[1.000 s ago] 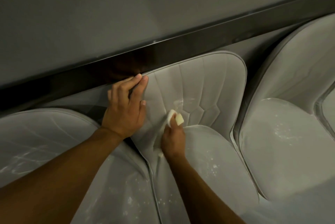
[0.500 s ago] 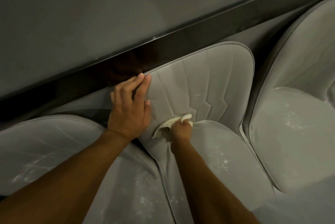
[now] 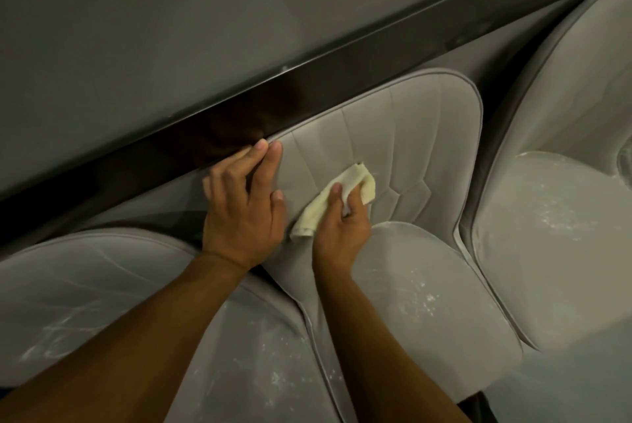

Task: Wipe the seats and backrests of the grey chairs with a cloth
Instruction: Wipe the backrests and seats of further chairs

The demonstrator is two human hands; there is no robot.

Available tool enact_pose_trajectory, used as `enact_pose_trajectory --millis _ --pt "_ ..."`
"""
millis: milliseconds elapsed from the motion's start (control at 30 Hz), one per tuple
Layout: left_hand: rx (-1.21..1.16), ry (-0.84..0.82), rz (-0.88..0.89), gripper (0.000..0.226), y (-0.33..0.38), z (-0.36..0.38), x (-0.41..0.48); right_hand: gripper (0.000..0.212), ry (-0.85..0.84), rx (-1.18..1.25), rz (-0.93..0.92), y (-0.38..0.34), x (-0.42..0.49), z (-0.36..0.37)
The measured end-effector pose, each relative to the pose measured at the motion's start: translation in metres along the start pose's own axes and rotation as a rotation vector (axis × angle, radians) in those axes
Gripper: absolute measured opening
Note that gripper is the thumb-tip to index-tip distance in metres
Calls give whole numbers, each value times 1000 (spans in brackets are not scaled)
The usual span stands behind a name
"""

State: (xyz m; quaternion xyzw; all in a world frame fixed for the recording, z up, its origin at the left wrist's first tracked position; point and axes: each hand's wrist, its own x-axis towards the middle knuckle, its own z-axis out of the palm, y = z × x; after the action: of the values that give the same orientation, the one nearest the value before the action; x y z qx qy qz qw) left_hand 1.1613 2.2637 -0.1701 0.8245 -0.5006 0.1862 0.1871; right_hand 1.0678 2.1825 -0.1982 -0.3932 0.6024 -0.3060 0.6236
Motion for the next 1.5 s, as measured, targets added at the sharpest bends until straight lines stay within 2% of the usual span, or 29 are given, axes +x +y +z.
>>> enact_pose_trajectory --millis 133,200,300,500,600,667,733,800,867,967,1100,1133,1233,1333,1400,1500 --pt "9 7 13 59 -3 2 1 34 115 -149 47 22 18 4" --pt "6 3 12 58 -2 1 1 37 170 -222 126 26 26 3" --pt "2 -29 14 56 -3 -5 1 37 119 -260 268 19 34 -1" --pt "20 -143 2 64 4 -24 5 39 113 -81 -27 -27 22 0" --pt "51 -217 68 66 7 -36 8 37 109 -98 -73 -28 19 -3" --pt "93 -233 141 59 5 -42 17 34 105 -188 48 -6 29 -6" --pt "150 -250 216 52 3 -44 27 37 -2 -351 224 19 41 -15" --pt "197 -257 273 46 2 -44 35 37 -106 -407 323 35 50 -23" --pt "223 -255 294 40 2 -44 38 37 -99 -371 329 38 53 -27" --pt "227 -269 277 34 3 -49 40 36 -14 -255 234 21 47 -25" --pt "140 -206 50 33 32 -58 34 36 61 -34 121 -26 37 -20" --pt "116 -201 64 33 42 -57 32 39 74 8 83 -38 36 -18" --pt "52 -266 326 37 57 -46 49 45 104 88 -47 -58 41 -14" --pt "115 -351 573 48 62 -25 100 41 151 80 -78 -43 51 -8" --pt "226 -435 703 63 71 -14 135 39 190 18 -42 -24 57 -9" --pt "344 -514 904 62 81 2 165 35 229 -73 79 -7 69 -13"
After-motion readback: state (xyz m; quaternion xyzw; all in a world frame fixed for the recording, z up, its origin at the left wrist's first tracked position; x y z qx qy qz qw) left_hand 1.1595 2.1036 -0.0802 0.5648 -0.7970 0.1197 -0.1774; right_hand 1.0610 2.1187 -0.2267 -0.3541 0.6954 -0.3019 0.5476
